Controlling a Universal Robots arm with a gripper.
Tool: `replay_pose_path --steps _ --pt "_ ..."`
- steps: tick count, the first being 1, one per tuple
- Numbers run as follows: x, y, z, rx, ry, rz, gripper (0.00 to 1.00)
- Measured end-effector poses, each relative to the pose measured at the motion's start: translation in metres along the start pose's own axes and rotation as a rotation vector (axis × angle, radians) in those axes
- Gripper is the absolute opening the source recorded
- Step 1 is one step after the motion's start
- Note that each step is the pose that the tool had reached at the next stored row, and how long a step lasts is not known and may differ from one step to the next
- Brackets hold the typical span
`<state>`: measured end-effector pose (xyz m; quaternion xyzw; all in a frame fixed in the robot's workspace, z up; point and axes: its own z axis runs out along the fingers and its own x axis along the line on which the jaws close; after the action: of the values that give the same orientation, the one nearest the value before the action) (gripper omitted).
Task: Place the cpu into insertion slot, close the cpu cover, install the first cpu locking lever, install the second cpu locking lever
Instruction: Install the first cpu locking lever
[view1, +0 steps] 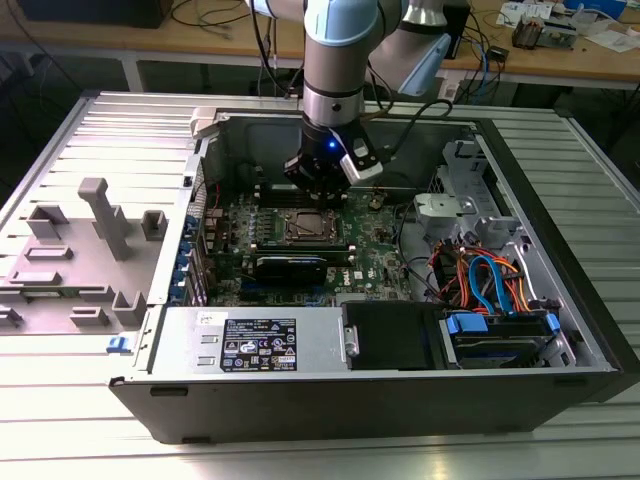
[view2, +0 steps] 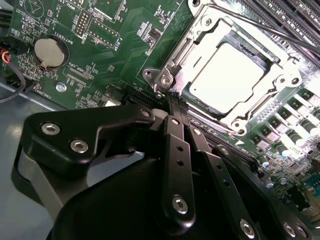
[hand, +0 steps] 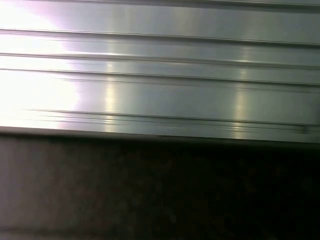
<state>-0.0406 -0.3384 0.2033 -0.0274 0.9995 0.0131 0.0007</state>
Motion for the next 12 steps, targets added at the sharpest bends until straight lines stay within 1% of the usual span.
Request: replay_pose_path --steps 4,7,10,11,12 --pt "0.0001 0.0009 -0.0007 -0.0007 -0.0001 0.0 0.11" --pt "0.0002 0.001 -0.0041 -0.0005 0.0001 0.0 0.11" --pt "0.0002 0.0009 -0.0052 -0.0008 -0.0001 0.0 0.11" --pt "0.0003 0.0007 -0.0052 -0.0004 0.0 0.0 0.11" --pt "0.0003 0.0003 -0.0053 0.0014 0.0001 0.0 0.11"
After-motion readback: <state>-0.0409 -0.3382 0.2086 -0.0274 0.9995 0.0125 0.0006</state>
